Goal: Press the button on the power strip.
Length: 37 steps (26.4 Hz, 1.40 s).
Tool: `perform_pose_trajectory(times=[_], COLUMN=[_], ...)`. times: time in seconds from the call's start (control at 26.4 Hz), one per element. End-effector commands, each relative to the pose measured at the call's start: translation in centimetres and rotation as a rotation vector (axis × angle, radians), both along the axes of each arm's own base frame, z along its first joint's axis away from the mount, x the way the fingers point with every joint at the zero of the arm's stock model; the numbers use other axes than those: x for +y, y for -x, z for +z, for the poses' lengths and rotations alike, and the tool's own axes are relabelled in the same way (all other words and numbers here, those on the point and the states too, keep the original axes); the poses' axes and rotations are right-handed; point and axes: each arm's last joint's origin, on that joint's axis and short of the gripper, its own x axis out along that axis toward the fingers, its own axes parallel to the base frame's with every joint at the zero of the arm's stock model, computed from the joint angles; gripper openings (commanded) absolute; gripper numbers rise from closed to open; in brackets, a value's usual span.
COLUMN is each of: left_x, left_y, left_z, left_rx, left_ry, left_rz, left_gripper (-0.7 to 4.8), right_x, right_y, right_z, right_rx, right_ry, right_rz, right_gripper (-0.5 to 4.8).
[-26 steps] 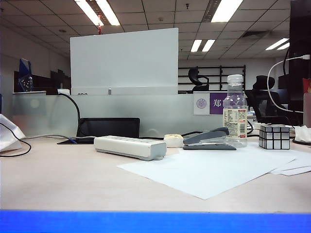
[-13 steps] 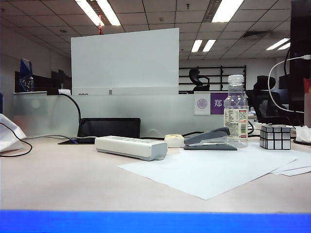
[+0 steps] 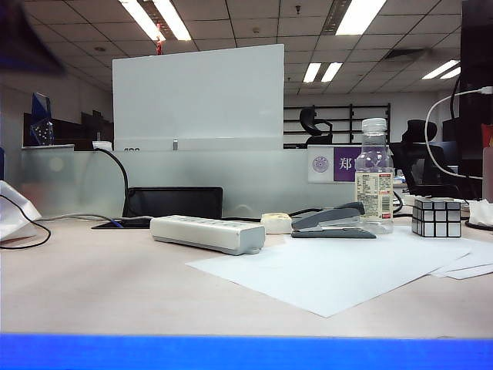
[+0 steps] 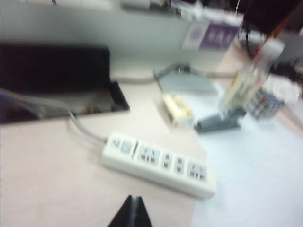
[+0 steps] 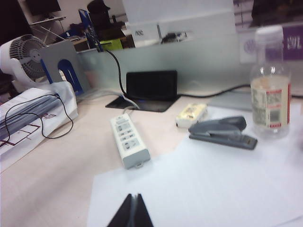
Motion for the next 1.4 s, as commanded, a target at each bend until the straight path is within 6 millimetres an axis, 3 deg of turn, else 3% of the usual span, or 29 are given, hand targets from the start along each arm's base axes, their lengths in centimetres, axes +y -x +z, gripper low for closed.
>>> perform_pose_trajectory(times=[0.04,0.27,0.45,0.8,1.02,1.21,1.4], left_x=[-1.7,-4.7,-5.8,-6.1,-6.4,-6.8,-6.9], left_y=[-2.8,-6.6,-8.6,-10.9,-12.7,-14.2,-14.9], left_z=[-0.9,-3.5,-5.1,-6.0,-8.2,-9.6,-9.0], left_rx=[0.021,0.078,0.114,0.087,0.129,0.149,0.111], left_ry=[-0.050,-0.096,-0.118,-0.198,-0.201,-0.206,-0.210], left_rz=[-0.092,-0.193,-0.228,-0.216,-0.225,-0.237,-0.238], left_gripper=[-0.05,-0.05,-0.05,-0.05,-0.05,-0.05,-0.05], right_x=[0.0,0.4,1.4,4.0,5.6,6.1,6.2], right_y=[-0.5,-1.8,-3.0,-5.9,-7.5,-8.5,-8.6], right_z=[0.0,-0.5,-1.1,-1.0,-0.4,0.0,0.0], right_rx=[0.035,0.099,0.152,0.178,0.181,0.174,0.142], right_ry=[-0.021,-0.026,-0.012,0.037,0.093,0.139,0.206], right_rz=[0.026,0.136,0.220,0.363,0.434,0.363,0.301], right_gripper=[0.00,0.00,0.00,0.00,0.00,0.00,0.00])
